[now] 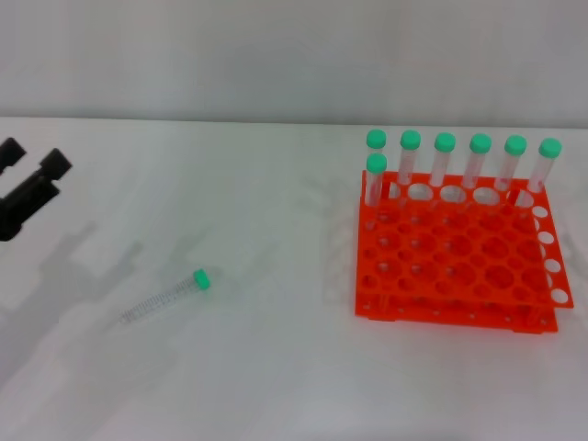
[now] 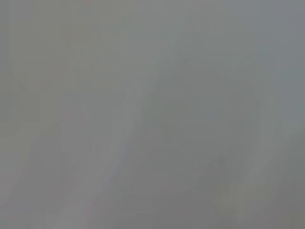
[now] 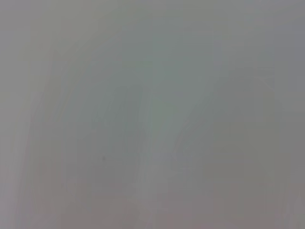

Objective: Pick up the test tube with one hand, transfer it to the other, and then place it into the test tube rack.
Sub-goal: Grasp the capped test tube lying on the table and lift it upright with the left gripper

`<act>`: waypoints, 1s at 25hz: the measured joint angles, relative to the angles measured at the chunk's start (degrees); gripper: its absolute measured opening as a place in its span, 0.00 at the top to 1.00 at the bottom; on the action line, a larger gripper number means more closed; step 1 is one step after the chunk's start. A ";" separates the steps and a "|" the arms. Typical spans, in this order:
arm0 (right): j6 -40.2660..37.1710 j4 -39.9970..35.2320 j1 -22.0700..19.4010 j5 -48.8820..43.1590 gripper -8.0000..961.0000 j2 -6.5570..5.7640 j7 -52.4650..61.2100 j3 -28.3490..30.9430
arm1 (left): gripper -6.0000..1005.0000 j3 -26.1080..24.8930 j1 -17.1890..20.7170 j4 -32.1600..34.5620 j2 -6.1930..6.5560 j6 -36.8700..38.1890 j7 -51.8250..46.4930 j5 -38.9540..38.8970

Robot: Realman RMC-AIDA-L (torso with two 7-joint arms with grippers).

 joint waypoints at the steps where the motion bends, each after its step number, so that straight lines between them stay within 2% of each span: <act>1: 0.02 -0.01 0.02 0.00 0.14 -0.01 -0.04 0.00 | 0.11 0.01 -0.02 -1.47 0.05 0.50 -1.40 0.18; 10: 0.04 -0.02 0.20 -0.01 0.14 0.08 -0.63 -0.02 | 0.11 0.09 -2.28 -15.90 0.13 3.46 -13.69 5.52; 18: -0.02 -0.10 0.00 -0.01 0.14 0.27 -0.66 -0.02 | 0.11 0.10 -3.02 -19.79 0.07 4.32 -16.65 6.18; 20: -0.09 -0.10 0.08 -0.01 0.14 0.29 -0.66 -0.02 | 0.11 0.11 -3.86 -23.31 0.07 4.94 -18.77 7.81; 25: -0.10 -0.78 0.02 -0.01 0.14 0.29 -0.66 -0.02 | 0.11 0.15 -7.94 -37.88 0.32 9.32 -27.07 16.63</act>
